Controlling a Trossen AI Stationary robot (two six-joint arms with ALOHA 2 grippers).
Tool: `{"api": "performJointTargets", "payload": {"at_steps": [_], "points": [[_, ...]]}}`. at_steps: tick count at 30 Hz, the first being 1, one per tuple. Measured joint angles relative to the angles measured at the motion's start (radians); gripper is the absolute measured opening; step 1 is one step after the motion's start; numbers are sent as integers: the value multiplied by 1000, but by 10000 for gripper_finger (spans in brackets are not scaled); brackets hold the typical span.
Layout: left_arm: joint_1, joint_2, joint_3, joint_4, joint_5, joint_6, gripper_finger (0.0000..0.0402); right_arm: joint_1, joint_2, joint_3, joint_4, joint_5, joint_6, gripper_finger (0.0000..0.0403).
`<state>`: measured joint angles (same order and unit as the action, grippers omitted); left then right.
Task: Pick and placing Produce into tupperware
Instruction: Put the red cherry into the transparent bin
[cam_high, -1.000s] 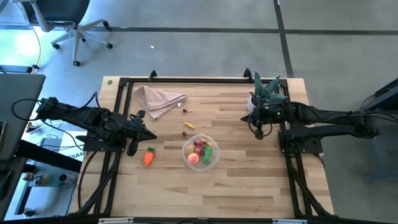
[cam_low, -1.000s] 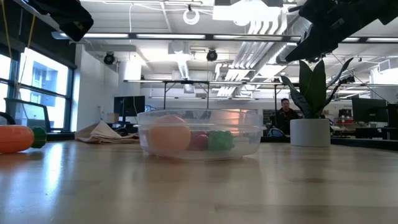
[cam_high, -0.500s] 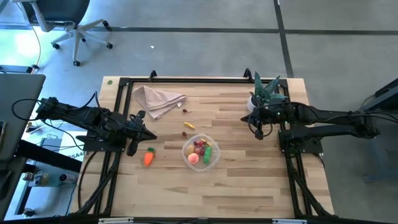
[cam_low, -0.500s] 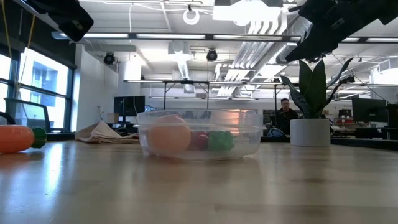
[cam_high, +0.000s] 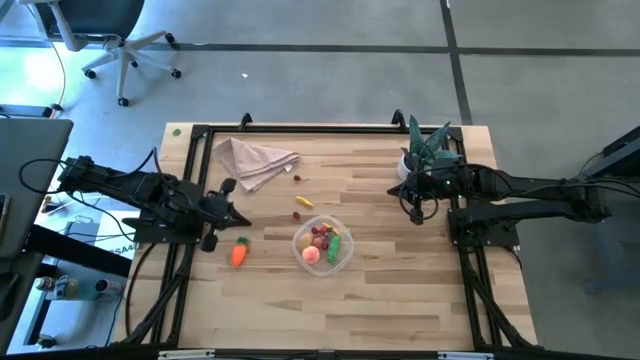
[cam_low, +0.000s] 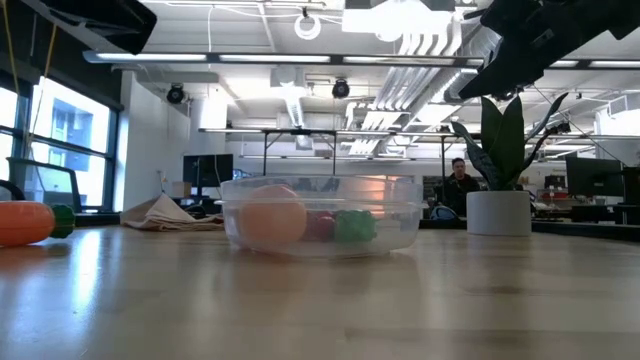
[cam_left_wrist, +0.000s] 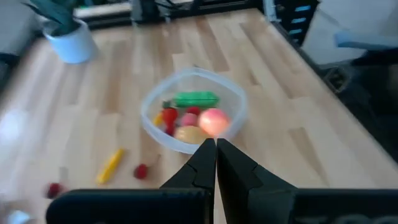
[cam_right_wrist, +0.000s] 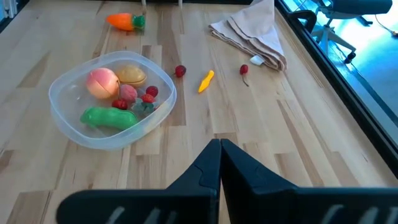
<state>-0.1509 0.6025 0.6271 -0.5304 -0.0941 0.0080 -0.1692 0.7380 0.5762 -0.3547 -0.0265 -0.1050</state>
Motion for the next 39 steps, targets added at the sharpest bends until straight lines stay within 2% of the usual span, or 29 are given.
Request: {"api": "performJointTargets", "payload": {"at_steps": [5, 9, 18, 34, 39], "points": [[0, 4, 0, 11, -57, 14, 5, 0, 0, 0, 0, 0, 0, 0], [0, 5, 0, 25, -57, 3, 5, 0, 0, 0, 0, 0, 0, 0], [0, 11, 0, 208, -53, -149, 5, 0, 0, 0, 0, 0, 0, 0], [0, 11, 0, 251, -57, -91, 5, 0, 0, 0, -1, 0, 0, 0], [0, 11, 0, 251, -116, -90, 5, 0, 0, 0, 0, 0, 0, 0]]}}
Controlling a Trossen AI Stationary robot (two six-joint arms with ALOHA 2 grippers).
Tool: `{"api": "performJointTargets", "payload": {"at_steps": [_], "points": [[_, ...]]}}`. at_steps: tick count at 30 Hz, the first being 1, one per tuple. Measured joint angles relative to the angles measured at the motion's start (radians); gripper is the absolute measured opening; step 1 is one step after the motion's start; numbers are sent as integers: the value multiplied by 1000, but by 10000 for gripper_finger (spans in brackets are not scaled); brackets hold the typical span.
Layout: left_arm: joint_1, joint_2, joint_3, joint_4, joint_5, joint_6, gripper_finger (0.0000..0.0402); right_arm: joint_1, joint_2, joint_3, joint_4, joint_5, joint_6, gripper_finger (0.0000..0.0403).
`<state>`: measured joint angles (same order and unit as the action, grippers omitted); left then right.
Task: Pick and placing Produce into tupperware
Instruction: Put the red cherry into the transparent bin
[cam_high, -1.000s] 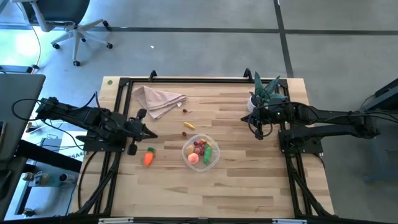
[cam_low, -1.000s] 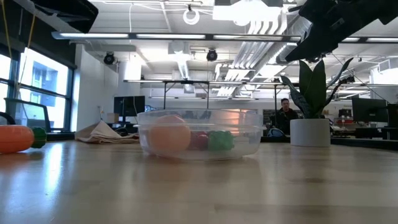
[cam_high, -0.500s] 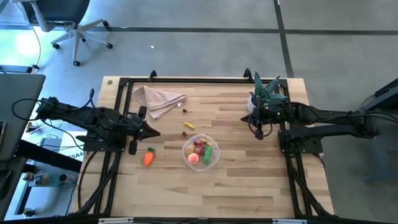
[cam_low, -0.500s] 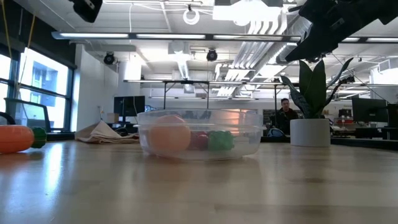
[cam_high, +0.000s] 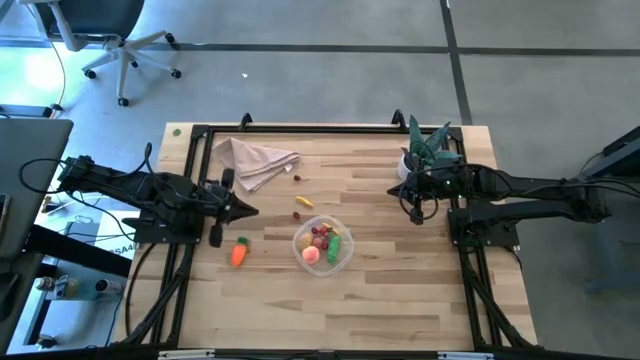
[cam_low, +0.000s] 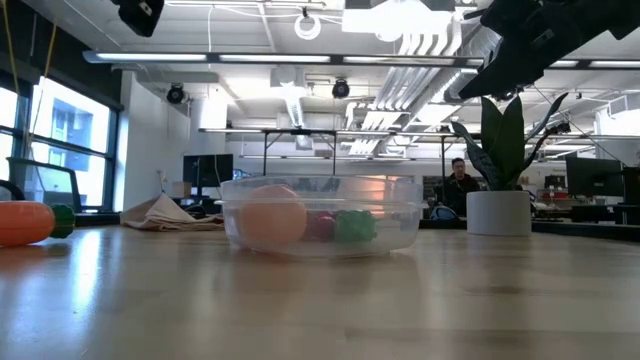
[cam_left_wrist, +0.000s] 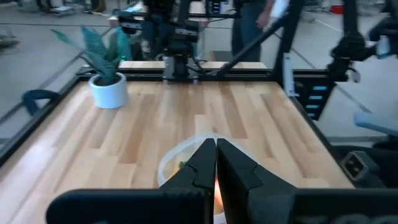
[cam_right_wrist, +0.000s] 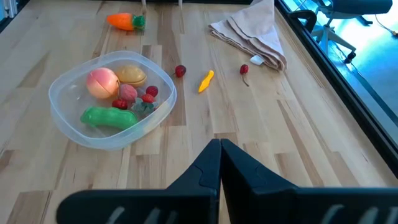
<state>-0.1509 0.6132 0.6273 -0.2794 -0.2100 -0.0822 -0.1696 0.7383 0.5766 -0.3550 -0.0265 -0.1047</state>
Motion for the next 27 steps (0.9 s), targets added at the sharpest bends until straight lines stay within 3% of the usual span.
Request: {"api": "performJointTargets", "payload": {"at_steps": [10, 14, 17, 20, 24, 27], "points": [[1, 1, 1, 210, -245, 80, 5, 0, 0, 0, 0, 0, 0, 0], [50, 37, 63, 178, -288, 104, 5, 0, 0, 0, 0, 0, 0, 0], [137, 94, 141, 90, -235, 80, 5, 0, 0, 0, 0, 0, 0, 0], [257, 182, 250, -54, -116, 33, 5, 0, 0, 0, -1, 0, 0, 0], [448, 350, 409, -353, 91, -28, 5, 0, 0, 0, 0, 0, 0, 0], [574, 487, 495, -548, 174, -32, 5, 0, 0, 0, -1, 0, 0, 0]]}}
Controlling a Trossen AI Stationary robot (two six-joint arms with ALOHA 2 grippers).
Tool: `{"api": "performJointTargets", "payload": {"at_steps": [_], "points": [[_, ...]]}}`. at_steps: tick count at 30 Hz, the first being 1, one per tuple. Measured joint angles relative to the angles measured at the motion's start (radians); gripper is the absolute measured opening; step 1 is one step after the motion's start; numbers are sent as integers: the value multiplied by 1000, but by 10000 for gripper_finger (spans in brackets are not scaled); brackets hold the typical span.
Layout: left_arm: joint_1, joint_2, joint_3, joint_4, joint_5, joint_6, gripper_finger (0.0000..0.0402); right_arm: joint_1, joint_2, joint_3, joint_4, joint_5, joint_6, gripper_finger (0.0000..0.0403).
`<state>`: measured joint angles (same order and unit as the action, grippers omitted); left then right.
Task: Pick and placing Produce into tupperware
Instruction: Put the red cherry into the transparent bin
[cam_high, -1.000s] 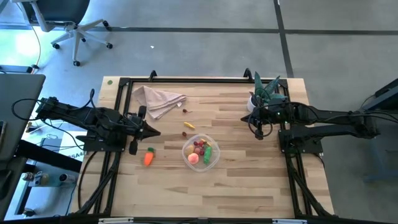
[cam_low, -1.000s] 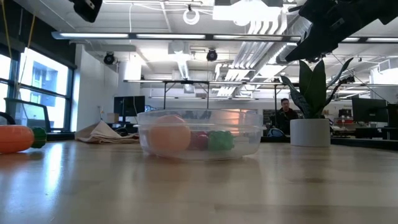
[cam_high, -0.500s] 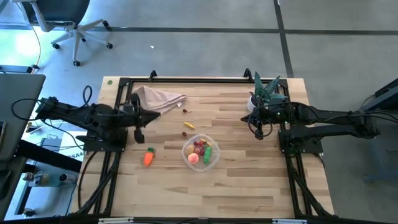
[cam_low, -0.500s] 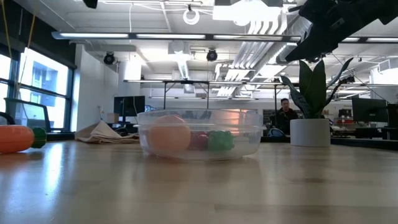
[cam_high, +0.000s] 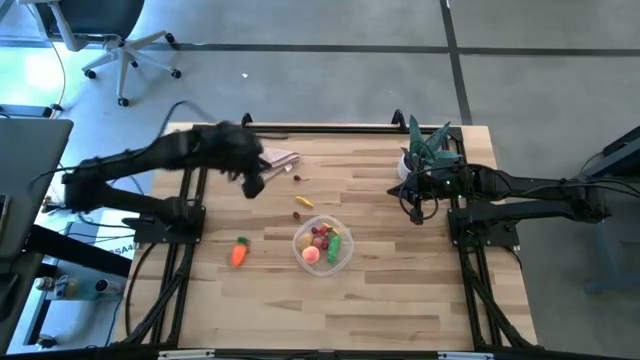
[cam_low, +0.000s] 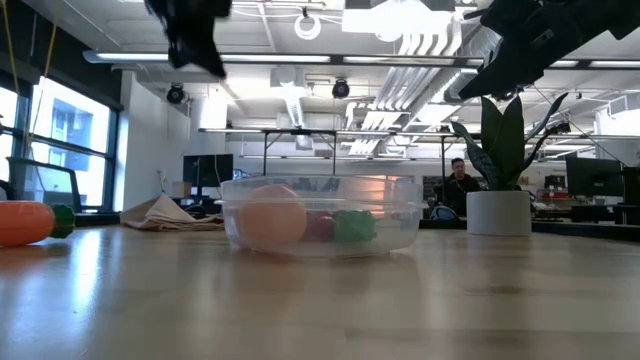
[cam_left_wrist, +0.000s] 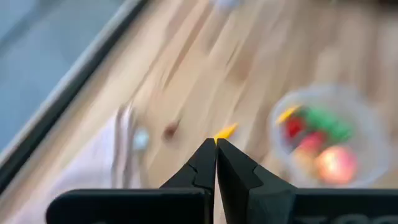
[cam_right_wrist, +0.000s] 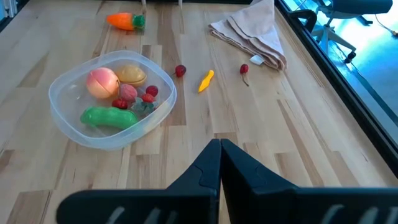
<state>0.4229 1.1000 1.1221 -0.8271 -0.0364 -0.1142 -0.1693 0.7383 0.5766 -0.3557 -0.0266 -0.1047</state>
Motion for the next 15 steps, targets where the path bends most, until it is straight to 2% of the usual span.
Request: {"api": "performJointTargets", "payload": {"at_steps": [3, 6, 12, 15], "points": [[85, 137, 38, -94, 14, 79, 5, 0, 0, 0, 0, 0, 0, 0], [129, 252, 51, -96, 17, 184, 5, 0, 0, 0, 0, 0, 0, 0], [147, 446, 75, -35, 15, 372, 5, 0, 0, 0, 0, 0, 0, 0], [146, 514, 93, -37, -28, 445, 11, 0, 0, 0, 0, 0, 0, 0]]}}
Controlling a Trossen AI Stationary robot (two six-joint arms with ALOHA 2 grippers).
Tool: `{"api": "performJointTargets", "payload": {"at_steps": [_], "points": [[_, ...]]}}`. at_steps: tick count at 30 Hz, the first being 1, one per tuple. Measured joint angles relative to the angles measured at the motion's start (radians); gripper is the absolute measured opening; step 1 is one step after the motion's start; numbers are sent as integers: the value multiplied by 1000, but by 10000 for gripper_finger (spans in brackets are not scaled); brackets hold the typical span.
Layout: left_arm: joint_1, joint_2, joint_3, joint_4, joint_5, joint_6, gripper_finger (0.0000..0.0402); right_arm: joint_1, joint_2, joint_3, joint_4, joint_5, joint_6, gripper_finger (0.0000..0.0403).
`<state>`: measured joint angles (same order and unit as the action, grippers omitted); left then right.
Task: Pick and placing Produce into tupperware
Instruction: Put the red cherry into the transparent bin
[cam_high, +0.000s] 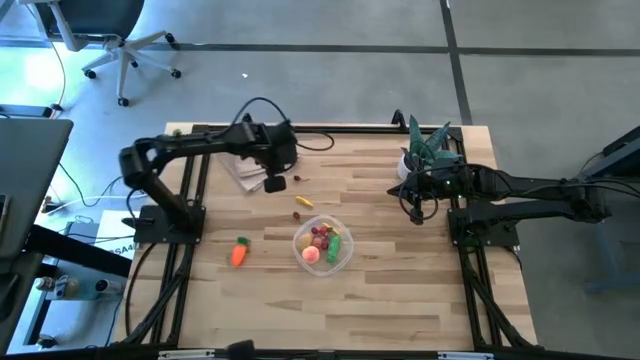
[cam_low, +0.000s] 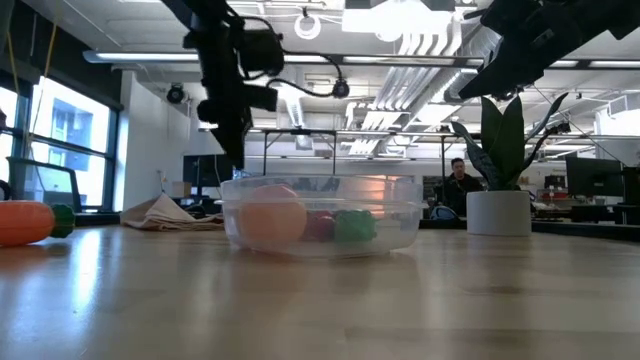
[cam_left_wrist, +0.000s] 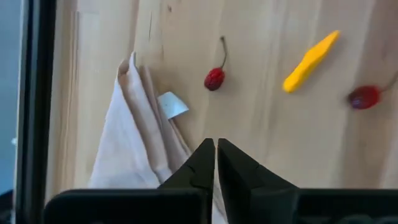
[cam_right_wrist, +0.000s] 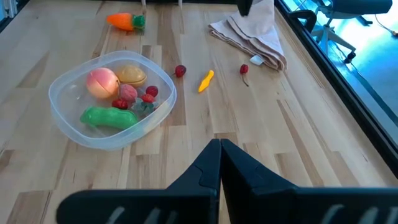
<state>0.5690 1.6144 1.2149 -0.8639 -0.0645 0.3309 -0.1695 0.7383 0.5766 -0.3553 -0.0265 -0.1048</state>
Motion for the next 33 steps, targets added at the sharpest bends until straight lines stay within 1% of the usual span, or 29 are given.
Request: {"api": "performJointTargets", "payload": {"at_steps": [3, 6, 10, 12, 14, 16, 20, 23, 27, 33], "points": [[0, 46, 12, 11, -29, 40, 35, 0, 0, 0, 0, 0, 0, 0], [0, 74, 17, 30, -38, 44, 72, 0, 0, 0, 0, 0, 0, 0], [-2, 84, 17, 53, -38, 77, 119, 0, 0, 0, 0, 0, 0, 0], [-2, 84, 17, 56, -28, 114, 136, 0, 0, 0, 0, 0, 0, 0], [-2, 84, 17, 59, -24, 183, 147, 0, 0, 0, 0, 0, 0, 0], [-2, 84, 17, 61, -22, 235, 153, 0, 0, 0, 0, 0, 0, 0], [0, 94, 18, 93, 4, 234, 156, 0, 0, 0, 0, 0, 0, 0], [0, 114, 18, 121, 25, 191, 156, 0, 0, 0, 0, 0, 0, 0], [0, 147, 17, 116, 22, 117, 157, 0, 0, 0, -1, 0, 0, 0], [0, 153, 17, 118, 39, 106, 157, 0, 0, 0, 0, 0, 0, 0]]}}
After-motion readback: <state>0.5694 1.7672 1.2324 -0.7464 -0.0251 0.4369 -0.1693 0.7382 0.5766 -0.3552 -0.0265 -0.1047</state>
